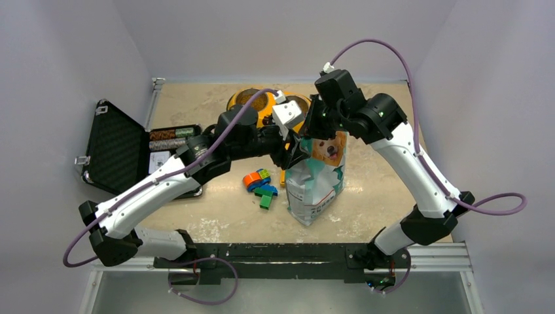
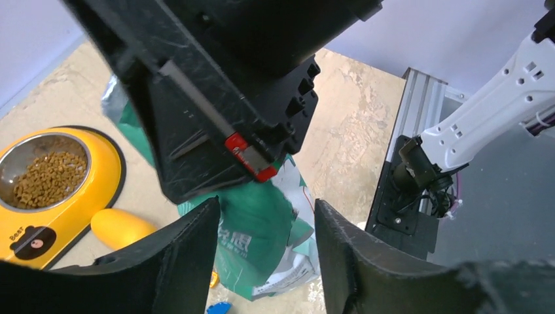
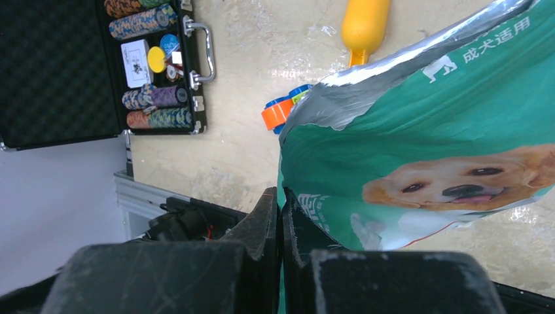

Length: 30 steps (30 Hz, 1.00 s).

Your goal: Serve the pet food

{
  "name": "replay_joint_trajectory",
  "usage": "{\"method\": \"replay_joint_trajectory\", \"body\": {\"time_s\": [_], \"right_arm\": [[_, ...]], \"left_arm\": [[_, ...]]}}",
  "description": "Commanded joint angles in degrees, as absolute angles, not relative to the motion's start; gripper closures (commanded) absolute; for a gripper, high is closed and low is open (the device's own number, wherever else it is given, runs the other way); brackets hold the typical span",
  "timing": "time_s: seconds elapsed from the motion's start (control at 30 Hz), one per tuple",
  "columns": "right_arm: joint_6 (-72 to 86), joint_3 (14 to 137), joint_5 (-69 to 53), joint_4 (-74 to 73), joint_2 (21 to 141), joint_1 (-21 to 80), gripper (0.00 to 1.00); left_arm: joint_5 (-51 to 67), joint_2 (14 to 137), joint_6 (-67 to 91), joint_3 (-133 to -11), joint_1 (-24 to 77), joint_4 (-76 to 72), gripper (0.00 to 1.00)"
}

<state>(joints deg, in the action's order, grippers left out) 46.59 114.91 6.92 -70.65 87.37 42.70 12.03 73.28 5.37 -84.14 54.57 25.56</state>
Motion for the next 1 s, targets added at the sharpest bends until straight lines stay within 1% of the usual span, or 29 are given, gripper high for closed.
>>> {"method": "replay_joint_trajectory", "body": {"time_s": [0.0, 0.07, 0.17, 0.23, 0.27, 0.3, 0.33, 0.43, 0.47, 0.5, 0.57, 0.63, 0.7, 0.83, 0.97], "right_arm": [[49.5, 117.4, 7.5, -60.1, 83.0, 42.5, 1.0], [48.6, 117.1, 6.2, -58.5, 82.6, 42.6, 1.0], [48.3, 117.6, 4.8, -59.4, 82.6, 42.6, 1.0], [48.1, 117.3, 4.8, -60.4, 82.2, 42.6, 0.99], [47.7, 116.9, 4.7, -60.4, 81.8, 42.6, 0.97], [46.9, 116.6, 4.5, -60.4, 81.3, 42.6, 0.92], [45.6, 116.5, 4.5, -60.6, 80.9, 42.5, 0.84], [41.0, 119.0, 6.9, -63.3, 80.0, 42.2, 0.49], [39.9, 120.3, 8.5, -64.4, 79.6, 42.1, 0.42], [39.0, 120.5, 10.3, -65.2, 79.0, 42.0, 0.37], [38.6, 120.0, 14.1, -66.4, 77.3, 41.2, 0.32], [37.2, 118.1, 16.5, -66.3, 75.3, 40.5, 0.3], [33.8, 115.1, 15.6, -63.6, 72.8, 39.5, 0.25], [24.0, 109.4, 5.8, -55.9, 68.2, 36.4, 0.22], [17.7, 104.6, -8.6, -51.8, 65.9, 28.3, 0.2]], "left_arm": [[14.1, 75.1, 1.9, -87.3, 55.6, 22.1, 0.45], [12.6, 75.7, 1.1, -87.4, 56.4, 22.1, 0.52], [9.1, 76.4, 0.3, -87.6, 57.0, 21.9, 0.67], [5.9, 76.5, 1.1, -87.2, 57.1, 20.7, 0.75], [4.5, 76.4, 0.9, -86.8, 57.0, 20.3, 0.84], [3.5, 76.3, 1.2, -86.7, 57.0, 20.0, 0.96], [3.4, 76.2, 0.6, -86.6, 57.0, 19.8, 1.0], [4.9, 75.1, 0.3, -86.2, 57.0, 19.1, 1.0], [5.3, 74.3, -1.1, -85.7, 57.0, 18.8, 1.0], [5.7, 73.8, -1.1, -85.7, 57.1, 18.8, 1.0], [6.5, 72.6, -0.5, -85.4, 57.0, 18.5, 1.0], [8.1, 71.3, 1.3, -84.9, 57.0, 18.1, 1.0], [10.4, 70.1, 2.6, -84.1, 57.0, 17.7, 1.0], [14.8, 67.3, 5.1, -81.9, 57.0, 17.0, 1.0], [17.0, 64.4, 6.7, -78.4, 57.0, 15.6, 1.0]]}}
